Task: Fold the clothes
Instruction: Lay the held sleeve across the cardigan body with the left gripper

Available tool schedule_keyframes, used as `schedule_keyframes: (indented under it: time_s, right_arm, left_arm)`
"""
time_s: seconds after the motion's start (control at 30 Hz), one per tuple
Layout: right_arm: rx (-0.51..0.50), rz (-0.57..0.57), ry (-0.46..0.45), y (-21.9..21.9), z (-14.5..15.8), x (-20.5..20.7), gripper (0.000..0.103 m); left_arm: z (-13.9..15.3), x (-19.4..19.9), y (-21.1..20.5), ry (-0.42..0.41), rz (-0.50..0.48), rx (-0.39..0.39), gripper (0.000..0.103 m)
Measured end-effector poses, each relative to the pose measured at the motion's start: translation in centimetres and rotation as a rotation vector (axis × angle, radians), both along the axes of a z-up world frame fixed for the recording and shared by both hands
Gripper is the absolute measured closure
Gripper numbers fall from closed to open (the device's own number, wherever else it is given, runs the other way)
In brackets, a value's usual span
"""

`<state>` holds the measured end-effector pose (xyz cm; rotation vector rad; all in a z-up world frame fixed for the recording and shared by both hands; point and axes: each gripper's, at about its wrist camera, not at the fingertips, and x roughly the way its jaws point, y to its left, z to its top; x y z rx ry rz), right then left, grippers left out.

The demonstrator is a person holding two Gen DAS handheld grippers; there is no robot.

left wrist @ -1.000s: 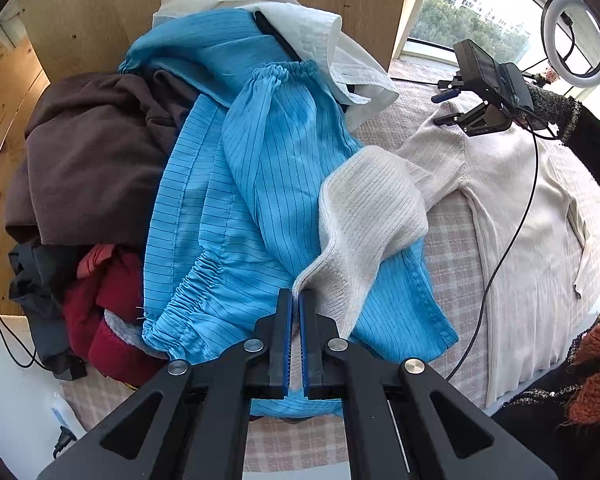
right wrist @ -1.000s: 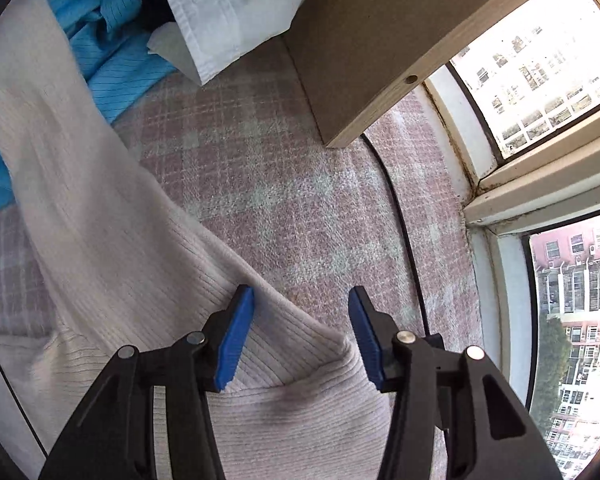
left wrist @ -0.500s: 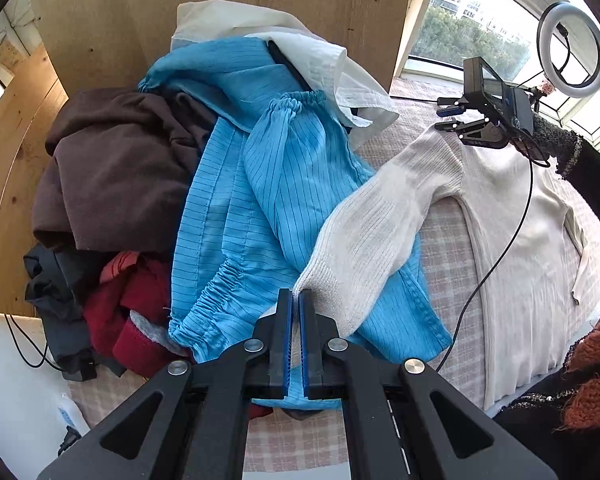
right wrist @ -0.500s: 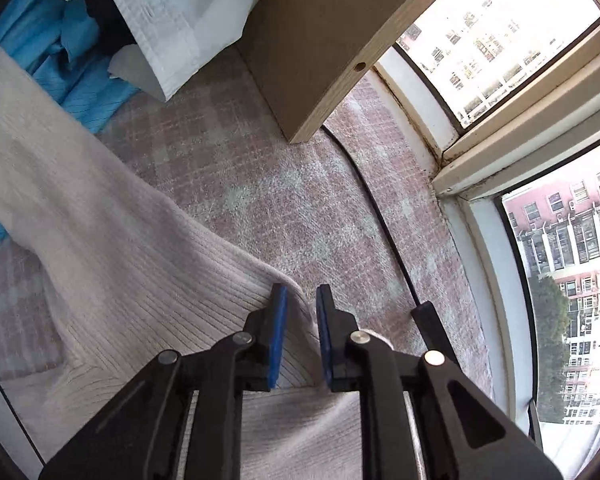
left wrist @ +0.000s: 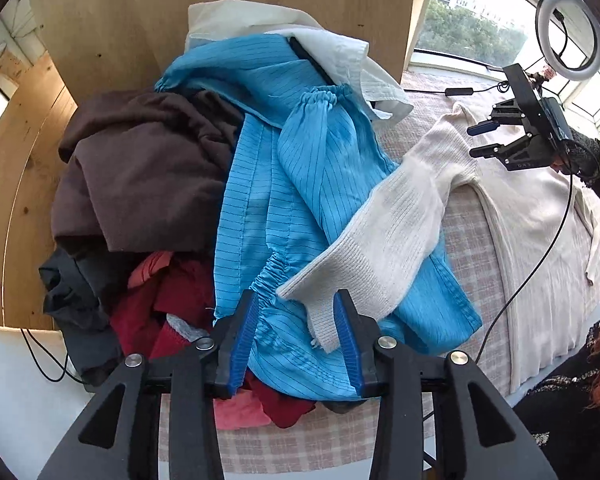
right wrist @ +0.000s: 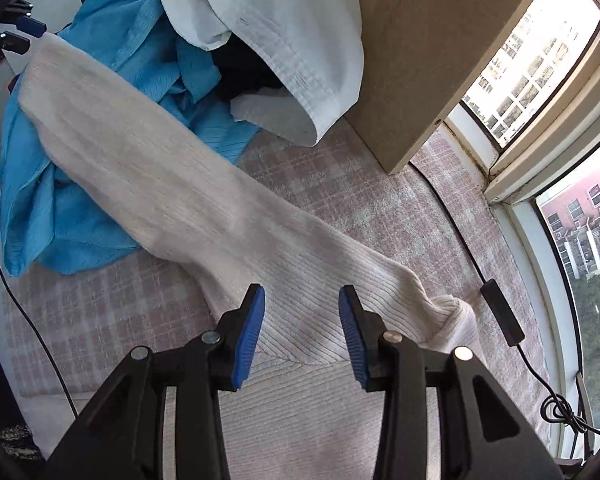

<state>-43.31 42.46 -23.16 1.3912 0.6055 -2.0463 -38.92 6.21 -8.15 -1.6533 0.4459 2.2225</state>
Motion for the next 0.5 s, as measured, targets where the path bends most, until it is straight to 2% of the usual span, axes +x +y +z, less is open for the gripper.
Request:
schedule_keyframes:
  time_s: [0.1, 0.13, 0.17, 0.2, 0.3, 0.37, 0.4, 0.5]
  right_arm:
    - [-0.015, -0.031, -0.023, -0.4, -2.4, 0.1, 0.065]
    - [-0.029, -0.05, -0.031, 0.0, -2.5, 0.1, 0.065]
    - [-0.049, -0.078, -0.04, 0.7, -2.3, 0.2, 0.065]
    - [-0.064, -0.114, -0.044, 1.4, -2.5, 0.2, 0.065]
    - [-0.091, -0.215, -0.043, 3.5, -2.2, 0.7, 0.067]
    - [-0.116, -0.245, -0.071, 4.3, -2.3, 1.2, 0.08]
    - [-0.136, -0.257, -0.094, 4.5, -2.5, 1.4, 0.082]
    - [-0.126, -0.286, -0.122, 3.6, -5.0, 1.0, 0.087]
  left_arm:
    - [-1.1, -0.9, 0.5, -0.023, -0.025, -0.012, 0.065]
    - [-1.5, -1.1, 0.6, -0.041, -0.024, -0.005, 0.08]
    - [-1.9, -1.4, 0.6, -0.059, -0.023, 0.001, 0.098]
    - [-2.1, -1.4, 0.7, -0.066, -0.027, 0.005, 0.101]
    - [-1.4, -1.1, 0.9, -0.064, -0.034, 0.057, 0.1]
    - [-0.1, -1.3, 0.6, -0.046, -0.001, 0.118, 0.1]
    - [0.6, -1.5, 0.4, -0.036, 0.019, 0.147, 0.1]
    - [3.6, -0.9, 1.6, 0.009, 0.016, 0.225, 0.1]
